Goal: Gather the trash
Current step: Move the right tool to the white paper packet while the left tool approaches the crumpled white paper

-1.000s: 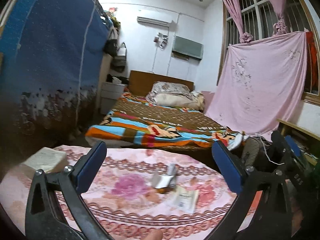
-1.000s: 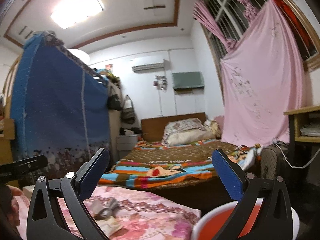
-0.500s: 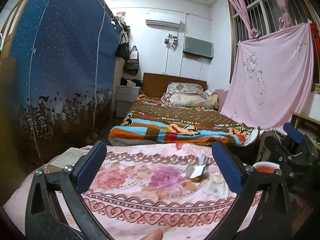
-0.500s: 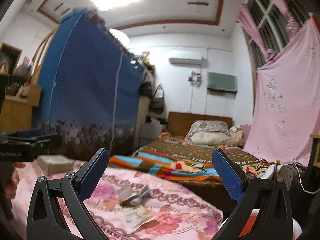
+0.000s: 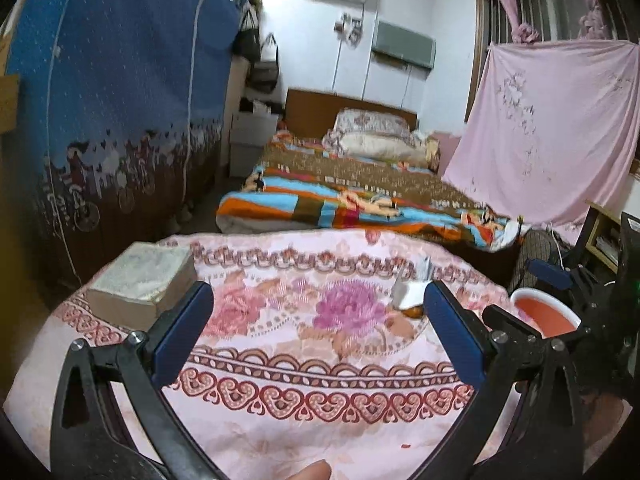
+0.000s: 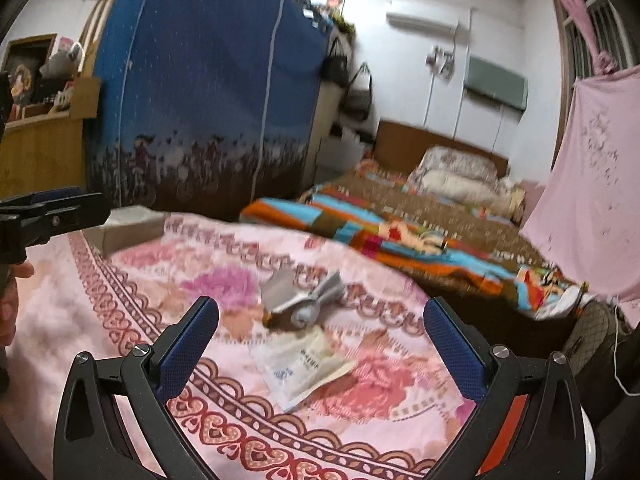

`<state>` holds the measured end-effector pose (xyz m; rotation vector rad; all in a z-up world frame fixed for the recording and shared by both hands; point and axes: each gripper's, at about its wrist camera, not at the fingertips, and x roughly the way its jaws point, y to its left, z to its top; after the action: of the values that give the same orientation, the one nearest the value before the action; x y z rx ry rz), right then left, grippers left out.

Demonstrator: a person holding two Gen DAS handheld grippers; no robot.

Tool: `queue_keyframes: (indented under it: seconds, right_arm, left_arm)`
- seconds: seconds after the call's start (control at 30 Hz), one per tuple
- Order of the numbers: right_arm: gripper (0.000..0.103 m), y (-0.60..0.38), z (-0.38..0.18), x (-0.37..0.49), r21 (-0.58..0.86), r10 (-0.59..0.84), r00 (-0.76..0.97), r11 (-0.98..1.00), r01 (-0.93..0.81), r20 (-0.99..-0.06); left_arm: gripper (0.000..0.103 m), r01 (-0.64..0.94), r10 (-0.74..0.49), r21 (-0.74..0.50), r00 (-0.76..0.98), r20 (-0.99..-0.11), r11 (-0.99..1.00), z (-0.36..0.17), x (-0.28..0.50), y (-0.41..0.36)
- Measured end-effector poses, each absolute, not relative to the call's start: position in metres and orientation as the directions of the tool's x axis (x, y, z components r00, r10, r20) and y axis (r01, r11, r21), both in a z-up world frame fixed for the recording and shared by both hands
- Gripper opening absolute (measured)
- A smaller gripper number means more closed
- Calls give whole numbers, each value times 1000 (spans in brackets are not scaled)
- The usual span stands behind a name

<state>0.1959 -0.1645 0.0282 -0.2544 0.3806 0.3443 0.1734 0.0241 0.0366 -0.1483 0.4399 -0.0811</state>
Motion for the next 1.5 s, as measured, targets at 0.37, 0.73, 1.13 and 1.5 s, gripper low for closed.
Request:
queue_keyframes:
  seconds: [0.37, 0.73, 1.13, 1.5]
  right_arm:
    - [102, -165, 2, 237, -88, 259, 738, 914, -395, -623]
    - [78, -156, -18, 259, -51, 265, 613, 893, -447, -744]
    - [67, -173, -16, 265, -28, 238, 619, 922, -387, -748]
    - [66, -212, -10, 271, 11, 208, 649, 956, -294, -732]
  left_arm:
    - [64, 69, -154, -158, 761, -630, 985, 10, 215, 18]
    - [51, 140, -234, -190, 678, -697, 972, 0, 235, 4]
    - [33, 203, -297, -218, 621, -725, 955, -7, 248, -21]
    - [24, 276, -344, -220, 577, -741, 936, -10, 275, -64]
